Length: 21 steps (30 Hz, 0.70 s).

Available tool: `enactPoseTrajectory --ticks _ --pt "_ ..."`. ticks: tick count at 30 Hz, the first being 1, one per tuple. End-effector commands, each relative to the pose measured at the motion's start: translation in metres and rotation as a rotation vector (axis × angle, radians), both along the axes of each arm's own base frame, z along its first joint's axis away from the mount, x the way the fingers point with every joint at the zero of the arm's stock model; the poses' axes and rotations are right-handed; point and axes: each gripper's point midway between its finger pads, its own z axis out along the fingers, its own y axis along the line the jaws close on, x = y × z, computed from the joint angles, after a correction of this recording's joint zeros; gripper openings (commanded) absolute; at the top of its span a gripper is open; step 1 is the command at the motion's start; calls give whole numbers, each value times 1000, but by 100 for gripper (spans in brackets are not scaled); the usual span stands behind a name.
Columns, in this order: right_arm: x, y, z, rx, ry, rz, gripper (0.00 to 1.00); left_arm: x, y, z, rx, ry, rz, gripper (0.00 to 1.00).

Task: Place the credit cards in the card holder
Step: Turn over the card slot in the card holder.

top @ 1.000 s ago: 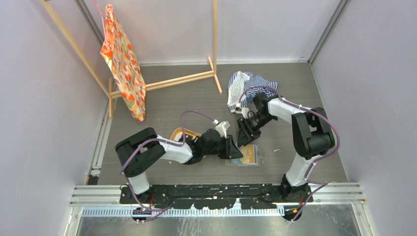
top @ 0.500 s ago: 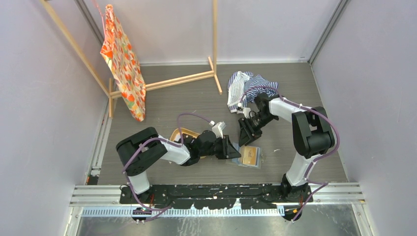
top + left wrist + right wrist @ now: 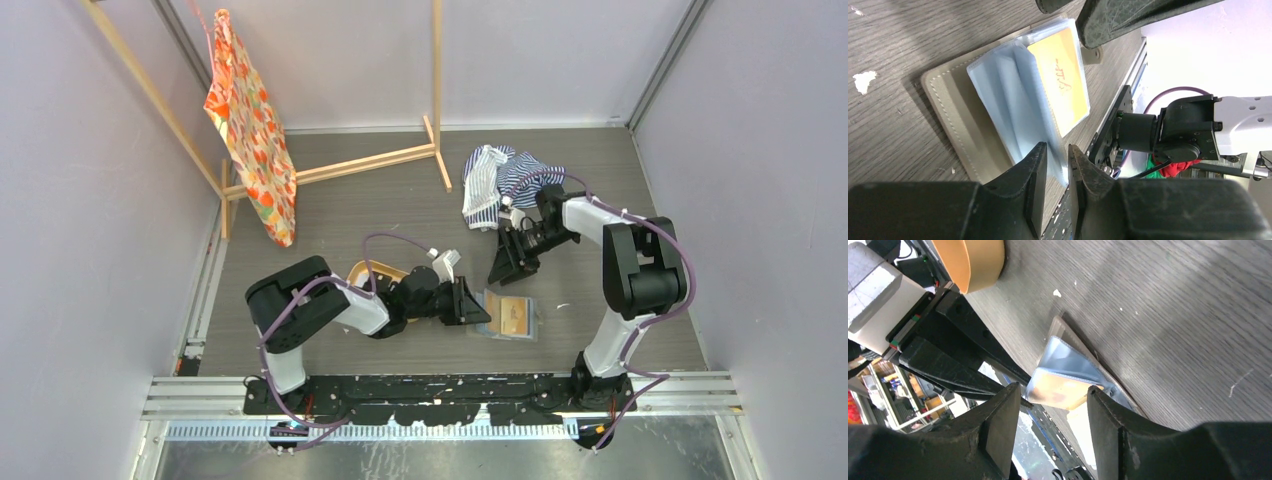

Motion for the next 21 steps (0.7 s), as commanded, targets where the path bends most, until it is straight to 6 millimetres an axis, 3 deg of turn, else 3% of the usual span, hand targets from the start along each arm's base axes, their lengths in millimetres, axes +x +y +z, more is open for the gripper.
enactPoseTrajectory --ticks 1,9,21 --pt "8 1 -6 -23 7 -44 56 2 -7 11 -51 -14 -14 23" --pt "7 -1 -13 -81 -11 -17 54 3 -13 13 -61 -11 -28 22" --pt "-2 0 9 -13 -49 77 53 5 -23 28 -165 -5 -42 25"
